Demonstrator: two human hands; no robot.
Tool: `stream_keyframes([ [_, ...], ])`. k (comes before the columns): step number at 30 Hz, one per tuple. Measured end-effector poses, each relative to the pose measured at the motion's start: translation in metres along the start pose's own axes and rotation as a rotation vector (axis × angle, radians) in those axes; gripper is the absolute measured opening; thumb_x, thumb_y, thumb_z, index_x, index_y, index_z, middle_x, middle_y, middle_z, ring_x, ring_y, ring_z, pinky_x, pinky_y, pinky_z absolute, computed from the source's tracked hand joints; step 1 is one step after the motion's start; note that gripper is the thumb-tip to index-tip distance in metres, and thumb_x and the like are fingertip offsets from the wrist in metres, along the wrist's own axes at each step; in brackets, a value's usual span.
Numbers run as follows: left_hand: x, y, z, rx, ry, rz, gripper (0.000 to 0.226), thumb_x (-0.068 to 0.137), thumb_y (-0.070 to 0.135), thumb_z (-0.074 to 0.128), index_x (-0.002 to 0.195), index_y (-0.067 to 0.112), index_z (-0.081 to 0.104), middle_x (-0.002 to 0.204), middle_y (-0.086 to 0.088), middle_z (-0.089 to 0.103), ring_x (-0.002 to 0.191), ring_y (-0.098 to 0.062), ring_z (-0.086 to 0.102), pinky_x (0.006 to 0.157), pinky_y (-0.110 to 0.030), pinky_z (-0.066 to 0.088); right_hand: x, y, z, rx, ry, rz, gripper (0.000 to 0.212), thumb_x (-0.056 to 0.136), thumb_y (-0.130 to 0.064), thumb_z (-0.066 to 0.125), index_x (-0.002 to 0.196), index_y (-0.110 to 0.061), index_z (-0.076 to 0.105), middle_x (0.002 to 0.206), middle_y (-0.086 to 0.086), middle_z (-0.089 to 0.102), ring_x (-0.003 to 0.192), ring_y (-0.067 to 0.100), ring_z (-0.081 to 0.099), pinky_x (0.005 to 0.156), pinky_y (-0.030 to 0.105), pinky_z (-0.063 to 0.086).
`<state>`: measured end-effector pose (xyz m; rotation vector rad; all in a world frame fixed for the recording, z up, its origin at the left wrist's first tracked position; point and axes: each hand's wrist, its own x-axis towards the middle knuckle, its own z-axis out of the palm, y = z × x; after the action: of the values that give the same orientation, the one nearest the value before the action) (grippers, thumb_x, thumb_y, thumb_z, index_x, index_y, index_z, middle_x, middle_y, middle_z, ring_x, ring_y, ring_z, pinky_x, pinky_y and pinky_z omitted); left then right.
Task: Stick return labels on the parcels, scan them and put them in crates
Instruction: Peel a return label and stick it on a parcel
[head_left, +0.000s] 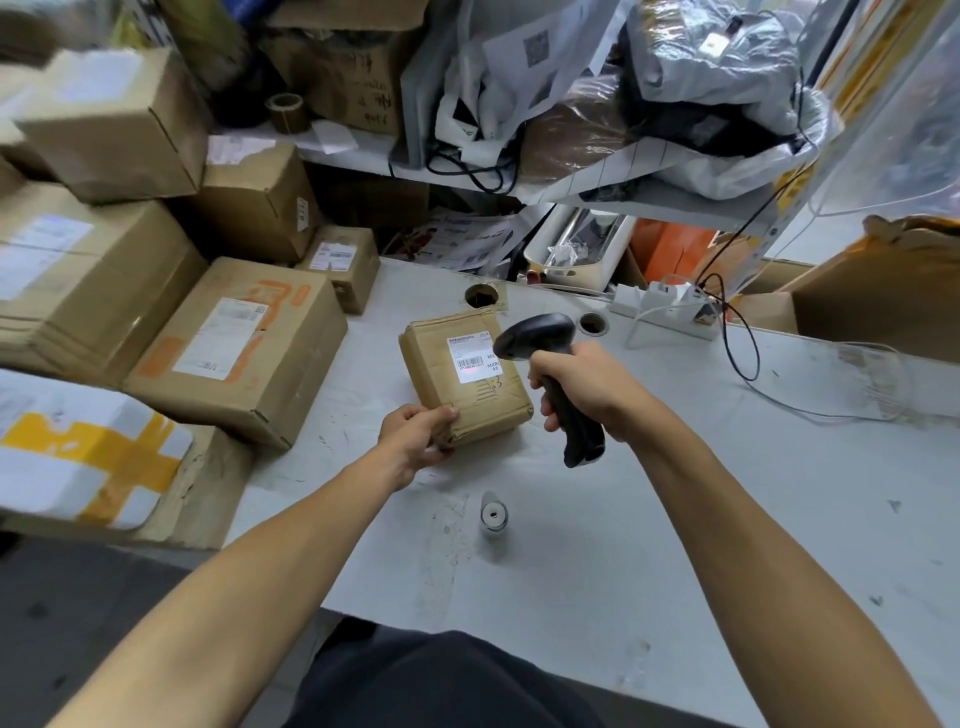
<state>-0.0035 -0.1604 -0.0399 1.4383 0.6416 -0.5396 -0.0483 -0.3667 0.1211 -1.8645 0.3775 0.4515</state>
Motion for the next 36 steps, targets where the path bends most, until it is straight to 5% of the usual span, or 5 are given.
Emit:
stream_keyframes([
  [20,-0.002,-0.009,-0.01,0.063,-0.004,-0.001,0.027,0.089,0.024,0.078,0.099,0.008,0.059,0.109,-0.011,0.064,0.097,-0.03,0.066,0.073,-0.043,0.062,0.0,0.003,-0.014,-0.142,0.007,-0.017,0.018,0.09,-0.018,0.058,0.091,-0.001,0.064,0.067,0.013,0.067,0.053,0.02,0.066,0.056,0.028,0.056],
  [27,-0.006,-0.029,-0.021,0.379,0.122,0.158,0.024,0.096,0.038,0.064,0.092,0.015,0.062,0.093,-0.003,0.064,0.091,-0.024,0.063,0.092,-0.049,0.058,0.021,0.108,0.009,-0.369,0.101,0.205,0.023,0.082,-0.031,0.062,0.09,-0.009,0.067,0.08,0.01,0.074,0.07,0.025,0.074,0.077,0.039,0.061],
  [30,-0.023,-0.05,-0.027,0.425,0.172,0.193,0.021,0.098,0.035,0.061,0.087,0.017,0.062,0.092,-0.003,0.066,0.096,-0.026,0.066,0.074,-0.035,0.056,0.02,0.153,0.022,-0.593,0.04,0.295,0.03,0.087,-0.044,0.057,0.093,-0.016,0.062,0.094,0.004,0.067,0.087,0.025,0.067,0.079,0.033,0.055],
  [33,-0.039,-0.075,-0.033,0.566,0.043,0.281,0.005,0.093,0.022,0.068,0.09,0.021,0.065,0.094,0.002,0.068,0.09,-0.021,0.067,0.069,-0.031,0.056,0.018,0.176,0.029,-0.618,-0.008,0.353,0.026,0.092,-0.045,0.053,0.094,-0.019,0.057,0.101,0.005,0.064,0.094,0.026,0.064,0.077,0.032,0.049],
  [36,-0.046,-0.095,-0.036,0.744,-0.172,0.374,0.03,0.083,0.019,0.076,0.108,0.029,0.066,0.113,0.009,0.064,0.094,-0.011,0.065,0.081,-0.025,0.057,0.014,0.186,0.032,-0.823,0.14,0.335,0.059,0.085,-0.062,0.059,0.119,-0.014,0.054,0.122,0.009,0.059,0.112,0.03,0.057,0.087,0.037,0.046],
])
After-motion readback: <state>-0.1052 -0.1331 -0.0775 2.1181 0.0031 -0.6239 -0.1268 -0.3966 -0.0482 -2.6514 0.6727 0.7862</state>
